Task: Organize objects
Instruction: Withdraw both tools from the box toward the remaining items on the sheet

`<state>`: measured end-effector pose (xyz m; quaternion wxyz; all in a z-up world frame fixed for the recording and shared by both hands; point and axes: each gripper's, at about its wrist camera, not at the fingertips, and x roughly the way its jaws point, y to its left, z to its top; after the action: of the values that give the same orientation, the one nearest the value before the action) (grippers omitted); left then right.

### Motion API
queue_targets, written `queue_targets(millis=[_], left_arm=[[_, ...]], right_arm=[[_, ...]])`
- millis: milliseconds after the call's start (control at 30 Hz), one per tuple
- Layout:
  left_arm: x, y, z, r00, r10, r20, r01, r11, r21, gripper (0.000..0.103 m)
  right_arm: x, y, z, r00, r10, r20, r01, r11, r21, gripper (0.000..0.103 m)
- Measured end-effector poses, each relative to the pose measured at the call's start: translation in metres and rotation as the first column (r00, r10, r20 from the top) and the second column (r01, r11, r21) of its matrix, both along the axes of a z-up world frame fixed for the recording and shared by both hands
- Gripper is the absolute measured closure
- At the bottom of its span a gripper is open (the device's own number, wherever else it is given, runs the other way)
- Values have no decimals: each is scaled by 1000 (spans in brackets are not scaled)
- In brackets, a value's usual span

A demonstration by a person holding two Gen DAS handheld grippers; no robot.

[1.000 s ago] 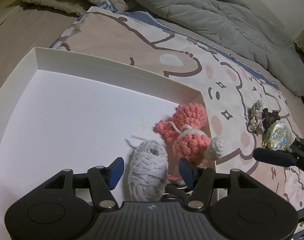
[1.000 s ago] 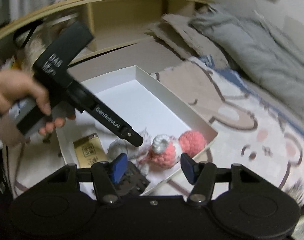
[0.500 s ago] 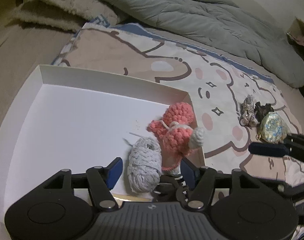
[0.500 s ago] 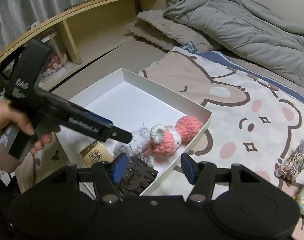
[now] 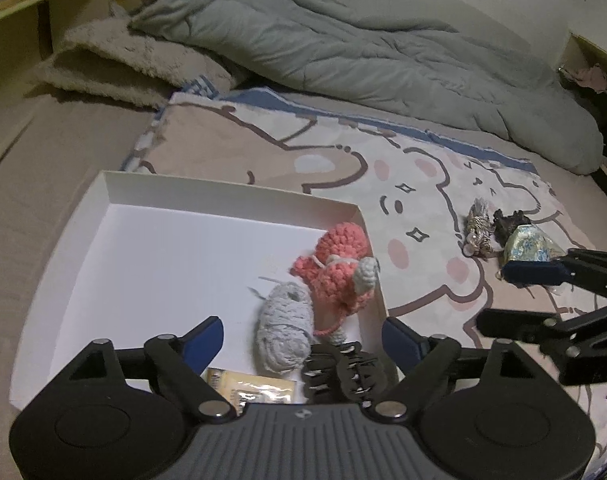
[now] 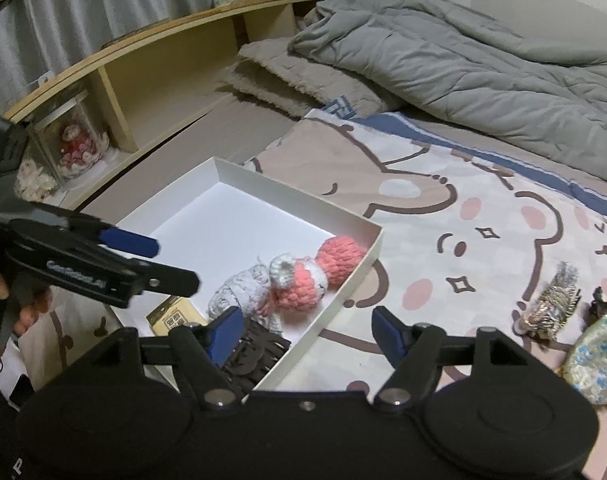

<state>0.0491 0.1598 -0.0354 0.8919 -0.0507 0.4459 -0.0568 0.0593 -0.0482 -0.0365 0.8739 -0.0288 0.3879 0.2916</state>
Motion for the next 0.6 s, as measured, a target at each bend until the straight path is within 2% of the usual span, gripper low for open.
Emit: queue_targets(millis=[167, 367, 600], left_arm=[[-12, 3, 7, 1000, 6, 23, -7, 999, 38, 1], [-24, 8, 12, 999, 10, 30, -12, 998, 62, 0], [-33, 12, 17, 999, 18, 51, -21, 998, 61, 0]], right_arm=[[-5, -9, 5, 999, -42, 8, 42, 999, 16, 15], [-12, -14, 7, 997, -69, 22, 69, 997, 19, 0], [-15, -14, 7, 995, -89, 33, 89, 996, 2, 0]])
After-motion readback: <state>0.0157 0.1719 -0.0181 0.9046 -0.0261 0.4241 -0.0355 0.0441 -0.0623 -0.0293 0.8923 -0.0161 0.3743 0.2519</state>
